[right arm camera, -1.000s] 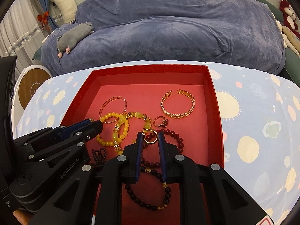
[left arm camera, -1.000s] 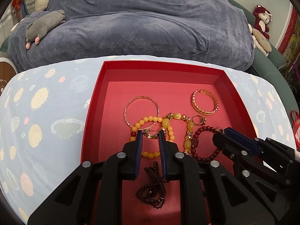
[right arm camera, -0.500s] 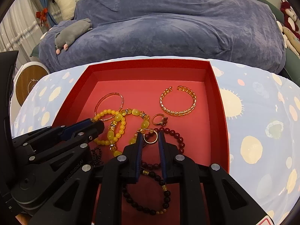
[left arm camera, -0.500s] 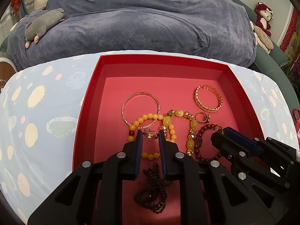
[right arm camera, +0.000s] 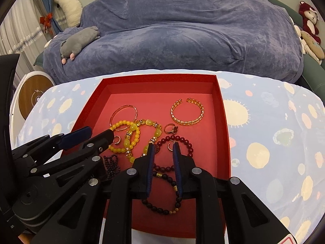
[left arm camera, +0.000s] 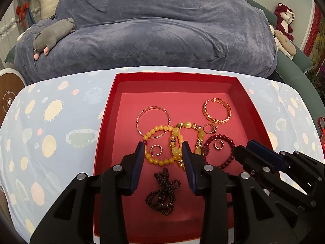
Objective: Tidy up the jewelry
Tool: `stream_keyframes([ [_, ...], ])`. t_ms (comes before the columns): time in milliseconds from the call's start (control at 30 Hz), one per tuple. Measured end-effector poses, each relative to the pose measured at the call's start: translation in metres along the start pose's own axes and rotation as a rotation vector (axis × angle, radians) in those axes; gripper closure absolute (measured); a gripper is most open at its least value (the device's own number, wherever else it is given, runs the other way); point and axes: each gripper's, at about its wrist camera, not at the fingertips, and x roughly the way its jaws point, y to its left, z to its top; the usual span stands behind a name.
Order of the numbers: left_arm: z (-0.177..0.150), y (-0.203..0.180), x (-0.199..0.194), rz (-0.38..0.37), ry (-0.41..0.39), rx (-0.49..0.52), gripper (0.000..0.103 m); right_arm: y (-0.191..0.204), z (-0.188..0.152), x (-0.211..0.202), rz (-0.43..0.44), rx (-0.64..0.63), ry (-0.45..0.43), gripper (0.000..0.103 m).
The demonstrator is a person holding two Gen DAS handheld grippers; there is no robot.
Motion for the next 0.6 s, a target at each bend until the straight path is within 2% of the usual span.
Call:
stream_keyframes([
  [133,-0.002,-0.002,-0.018,0.002,-0.015,0.001,0.063,0.0,-0.004,-0.02,0.0,0.004,-0.019,0.084],
  [600,-0.025,-0.009,-0.069,-0.023,-0.035,-0.011,0.063,0.005,-0.026,-0.073,0.01,0.025,-0.046,0.083],
])
